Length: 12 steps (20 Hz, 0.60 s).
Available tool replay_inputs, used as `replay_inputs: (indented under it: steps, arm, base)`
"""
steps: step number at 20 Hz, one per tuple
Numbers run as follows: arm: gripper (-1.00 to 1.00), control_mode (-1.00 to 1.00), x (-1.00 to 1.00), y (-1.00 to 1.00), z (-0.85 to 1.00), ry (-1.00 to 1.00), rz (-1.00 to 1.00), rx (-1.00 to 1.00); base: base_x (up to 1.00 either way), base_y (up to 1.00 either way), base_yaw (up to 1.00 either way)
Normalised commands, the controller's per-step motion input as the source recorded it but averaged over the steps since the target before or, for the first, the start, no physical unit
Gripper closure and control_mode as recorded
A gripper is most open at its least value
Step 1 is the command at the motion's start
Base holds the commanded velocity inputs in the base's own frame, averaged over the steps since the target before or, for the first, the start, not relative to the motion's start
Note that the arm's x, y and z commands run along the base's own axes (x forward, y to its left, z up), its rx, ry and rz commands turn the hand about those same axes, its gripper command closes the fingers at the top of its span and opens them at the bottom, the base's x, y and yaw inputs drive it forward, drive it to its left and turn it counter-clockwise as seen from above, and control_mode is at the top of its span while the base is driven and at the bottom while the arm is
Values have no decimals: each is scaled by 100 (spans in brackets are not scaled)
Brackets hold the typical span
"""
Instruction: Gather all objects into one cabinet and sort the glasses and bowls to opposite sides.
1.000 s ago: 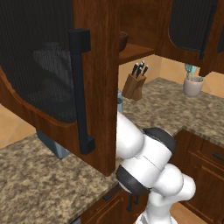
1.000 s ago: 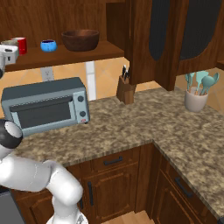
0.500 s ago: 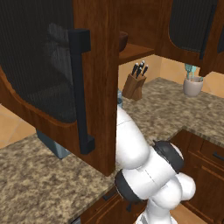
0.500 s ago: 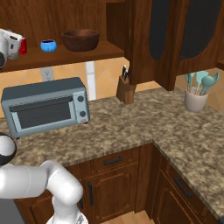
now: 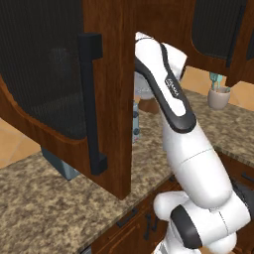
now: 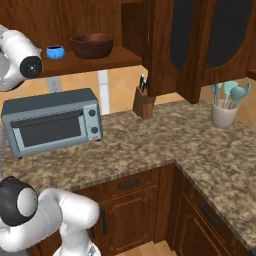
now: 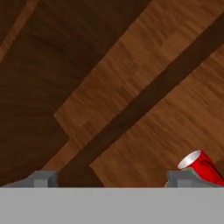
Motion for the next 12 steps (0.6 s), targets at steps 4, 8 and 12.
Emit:
replay_inputs:
  steps: [4, 8, 12]
  arm:
    - [-100, -100, -76, -100, 0, 0, 31, 21]
    - [-100, -100, -84, -93, 0, 6, 26, 18]
    - [-100, -100, -92, -72, -8, 20, 25, 9]
  base:
    - [0, 0, 0]
    - [0, 0, 0]
    - [0, 0, 0]
